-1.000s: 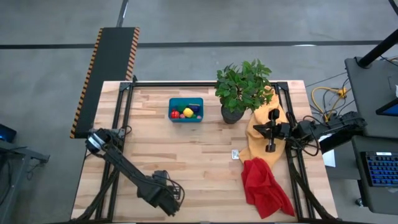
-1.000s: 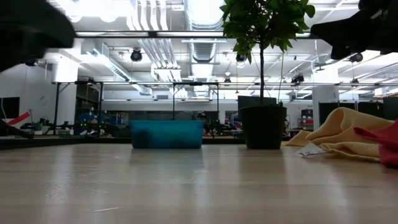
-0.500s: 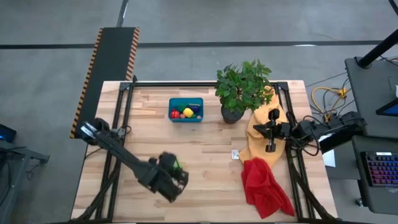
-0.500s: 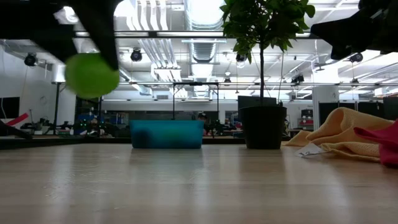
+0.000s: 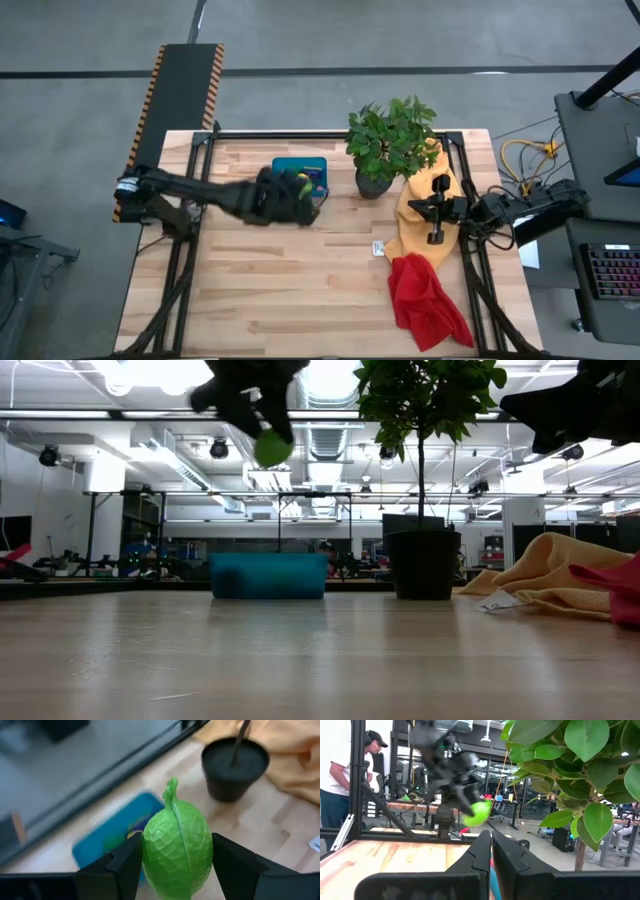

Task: Pick and placing Produce into tupperware
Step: Put the melon into the bin

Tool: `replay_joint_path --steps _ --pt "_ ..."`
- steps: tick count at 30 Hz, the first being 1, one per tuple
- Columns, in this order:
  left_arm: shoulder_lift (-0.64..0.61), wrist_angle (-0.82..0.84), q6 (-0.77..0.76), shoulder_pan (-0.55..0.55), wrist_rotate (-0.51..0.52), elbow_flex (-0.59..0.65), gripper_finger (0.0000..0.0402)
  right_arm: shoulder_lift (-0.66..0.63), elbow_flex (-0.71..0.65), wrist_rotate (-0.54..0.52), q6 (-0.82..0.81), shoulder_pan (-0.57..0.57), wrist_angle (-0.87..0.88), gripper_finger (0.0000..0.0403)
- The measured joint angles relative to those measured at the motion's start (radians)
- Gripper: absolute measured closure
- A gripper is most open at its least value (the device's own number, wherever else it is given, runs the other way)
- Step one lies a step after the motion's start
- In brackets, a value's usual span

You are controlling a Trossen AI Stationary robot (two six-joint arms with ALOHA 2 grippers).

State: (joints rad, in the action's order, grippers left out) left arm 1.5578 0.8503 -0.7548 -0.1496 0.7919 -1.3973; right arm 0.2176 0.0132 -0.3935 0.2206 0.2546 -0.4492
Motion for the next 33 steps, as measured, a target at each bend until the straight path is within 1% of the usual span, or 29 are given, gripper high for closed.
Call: replay_joint_path --steps 2,4,7,8,14,18,20,22,23,27,28,33 --pt "-0.007 -0.107 0.177 0.055 -0.039 0.004 0.0207 -0.001 0.0 0.0 0.01 0.0 0.0 0.0394" --pt "-0.009 -0.222 0.325 0.111 -0.121 0.008 0.0207 -0.001 0.0 0.0 0.025 0.0 -0.003 0.0394" --pt "-0.003 -0.317 0.433 0.189 -0.238 0.015 0.0207 -0.001 0.0 0.0 0.028 0.0 -0.006 0.0394" --pt "0.003 -0.333 0.454 0.211 -0.257 0.015 0.0207 -0.001 0.0 0.0 0.033 0.0 -0.009 0.0394" --pt "0.043 -0.31 0.554 0.324 -0.288 0.036 0.0207 0.0 0.0 0.0 0.04 0.0 -0.037 0.0394" --pt "0.074 -0.328 0.596 0.389 -0.361 0.082 0.0207 0.0 0.0 0.0 0.015 0.0 -0.039 0.0394" --pt "0.09 -0.354 0.623 0.416 -0.371 0.11 0.0207 0.0 0.0 0.0 0.005 0.0 -0.038 0.0394" --pt "0.102 -0.37 0.654 0.435 -0.376 0.136 0.0207 0.0 0.0 0.0 -0.012 0.0 -0.042 0.0394" --pt "0.106 -0.398 0.671 0.445 -0.394 0.149 0.0207 -0.001 0.0 0.0 -0.015 0.0 -0.041 0.0394" --pt "0.125 -0.474 0.735 0.484 -0.514 0.19 0.0207 0.0 0.0 0.0 -0.021 0.0 -0.058 0.0394" --pt "0.128 -0.485 0.748 0.491 -0.53 0.195 0.0207 0.0 0.0 0.0 -0.021 0.0 -0.064 0.0394" --pt "0.131 -0.501 0.821 0.506 -0.533 0.209 0.0207 -0.005 0.0 0.0 -0.022 0.0 -0.075 0.0394"
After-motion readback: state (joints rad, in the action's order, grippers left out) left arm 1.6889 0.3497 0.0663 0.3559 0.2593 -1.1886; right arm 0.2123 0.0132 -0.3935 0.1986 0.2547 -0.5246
